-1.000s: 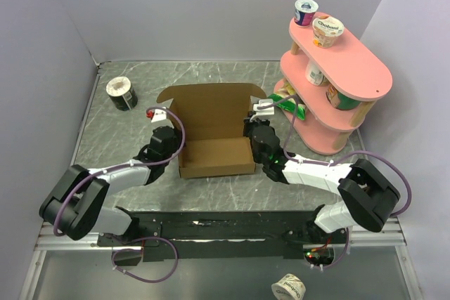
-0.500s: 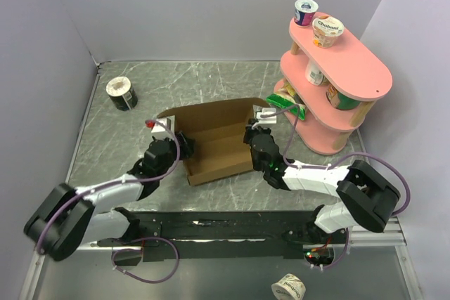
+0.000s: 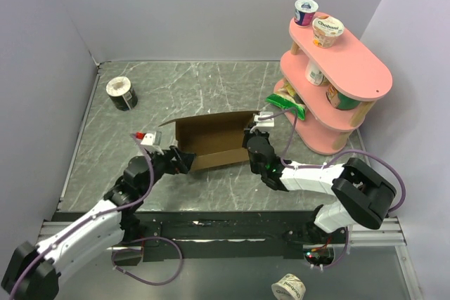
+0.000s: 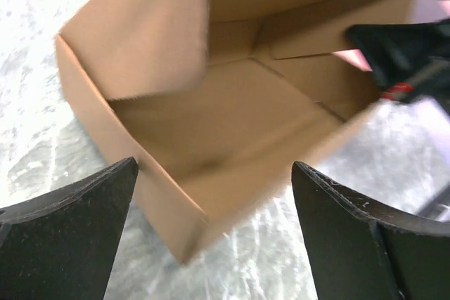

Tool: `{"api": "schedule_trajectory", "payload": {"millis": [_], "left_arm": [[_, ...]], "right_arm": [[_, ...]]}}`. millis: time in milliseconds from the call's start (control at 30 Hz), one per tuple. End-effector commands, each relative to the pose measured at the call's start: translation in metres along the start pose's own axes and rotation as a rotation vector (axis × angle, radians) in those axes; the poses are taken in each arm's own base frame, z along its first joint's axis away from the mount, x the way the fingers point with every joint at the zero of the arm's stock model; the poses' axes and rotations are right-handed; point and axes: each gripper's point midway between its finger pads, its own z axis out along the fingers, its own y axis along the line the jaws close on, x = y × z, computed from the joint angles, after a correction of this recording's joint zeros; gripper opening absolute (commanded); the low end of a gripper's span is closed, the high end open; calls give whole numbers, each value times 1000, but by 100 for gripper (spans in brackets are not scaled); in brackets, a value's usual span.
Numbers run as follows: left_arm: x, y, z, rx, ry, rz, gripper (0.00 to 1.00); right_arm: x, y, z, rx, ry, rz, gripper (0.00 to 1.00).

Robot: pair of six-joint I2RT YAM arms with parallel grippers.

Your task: Fold the paper box

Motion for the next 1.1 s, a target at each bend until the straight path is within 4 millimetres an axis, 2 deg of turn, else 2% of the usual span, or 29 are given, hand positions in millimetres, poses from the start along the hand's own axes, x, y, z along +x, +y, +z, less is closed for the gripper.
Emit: {"api": "schedule_trajectory", "payload": {"millis": [0,167,200,267,333,367,433,467,500,533,567,600,633,667,700,733,767,833,933,1067], "left_arm": [[-6,-19,-18,98,-3,26,97],[-58,-49,-44,178,-142,15,99],[-72,-42,-46,121,-193,8,99],[-96,-45,-55,90,-232,51,98],[-107,-39,-56,24,-236,86,98],[-121,-45,-60,25,-259,93,97],[-133,-45,-59,-7,-272,120,97],[-149,-55,-63,12,-307,131,97],[-155,-62,-64,40,-314,153,97],[-157,-69,-59,64,-299,220,99],[-160,-93,-61,177,-278,271,99],[-157,-101,-57,210,-242,310,99],[-142,-100,-40,213,-154,369,99],[-147,-115,-38,269,-122,399,99],[-137,-110,-30,251,-48,421,98],[-124,-104,-10,220,30,425,97],[-133,-107,-3,205,27,423,97],[-132,-100,19,152,41,400,97],[-142,-96,42,96,-24,325,98],[-116,-85,68,79,15,253,98]], "right_arm": [[39,-20,-8,52,105,-85,0],[36,-23,-8,62,101,-81,0],[35,-22,-8,61,100,-76,0],[35,-21,-8,55,102,-76,0],[34,-20,-8,54,105,-78,0],[35,-20,-8,52,108,-83,0],[33,-18,-7,49,110,-82,0],[33,-18,-7,50,113,-86,0],[32,-16,-6,45,113,-83,0],[32,-16,-6,44,115,-86,0],[31,-16,-6,46,115,-84,0],[31,-15,-6,42,118,-86,0],[31,-15,-6,40,119,-87,0],[31,-15,-6,39,120,-92,0],[30,-13,-6,34,118,-92,0],[30,-13,-5,31,120,-94,0],[31,-12,-5,31,120,-94,0],[33,-14,-6,34,121,-98,0],[34,-17,-8,34,116,-100,0],[32,-19,-11,13,104,-110,1]]}}
